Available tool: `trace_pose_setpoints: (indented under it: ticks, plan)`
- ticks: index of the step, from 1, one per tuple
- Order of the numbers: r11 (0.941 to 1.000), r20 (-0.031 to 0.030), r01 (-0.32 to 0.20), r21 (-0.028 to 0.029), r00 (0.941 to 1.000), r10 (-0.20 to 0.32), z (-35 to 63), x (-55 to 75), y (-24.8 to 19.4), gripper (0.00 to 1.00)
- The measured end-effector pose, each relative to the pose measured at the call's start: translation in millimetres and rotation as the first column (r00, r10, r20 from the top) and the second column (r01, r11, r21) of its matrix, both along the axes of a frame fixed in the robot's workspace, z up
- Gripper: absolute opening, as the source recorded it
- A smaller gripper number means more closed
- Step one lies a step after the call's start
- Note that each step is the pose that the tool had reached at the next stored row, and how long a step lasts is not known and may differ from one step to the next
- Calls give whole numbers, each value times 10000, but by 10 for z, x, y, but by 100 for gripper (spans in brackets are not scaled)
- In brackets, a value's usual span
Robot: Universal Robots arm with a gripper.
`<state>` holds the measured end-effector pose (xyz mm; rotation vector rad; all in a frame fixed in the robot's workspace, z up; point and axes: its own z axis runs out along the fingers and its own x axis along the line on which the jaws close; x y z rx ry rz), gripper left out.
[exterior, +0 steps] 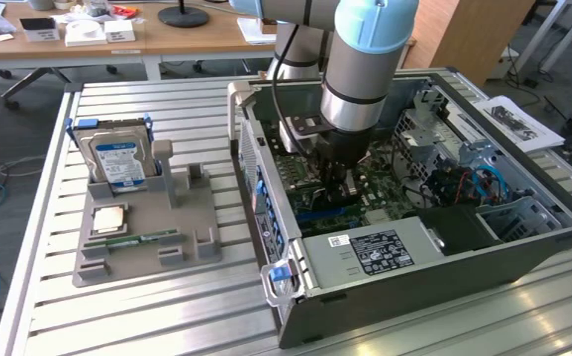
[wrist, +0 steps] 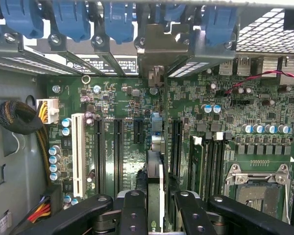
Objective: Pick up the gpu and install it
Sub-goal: 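Insert the gpu into the slot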
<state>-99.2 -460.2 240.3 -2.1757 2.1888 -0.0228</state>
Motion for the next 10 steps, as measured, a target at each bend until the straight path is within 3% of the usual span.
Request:
trace_pose_setpoints:
  ticks: [10]
  plan:
    - [9999, 0, 147, 0, 9999, -147, 0, -1, 0, 27]
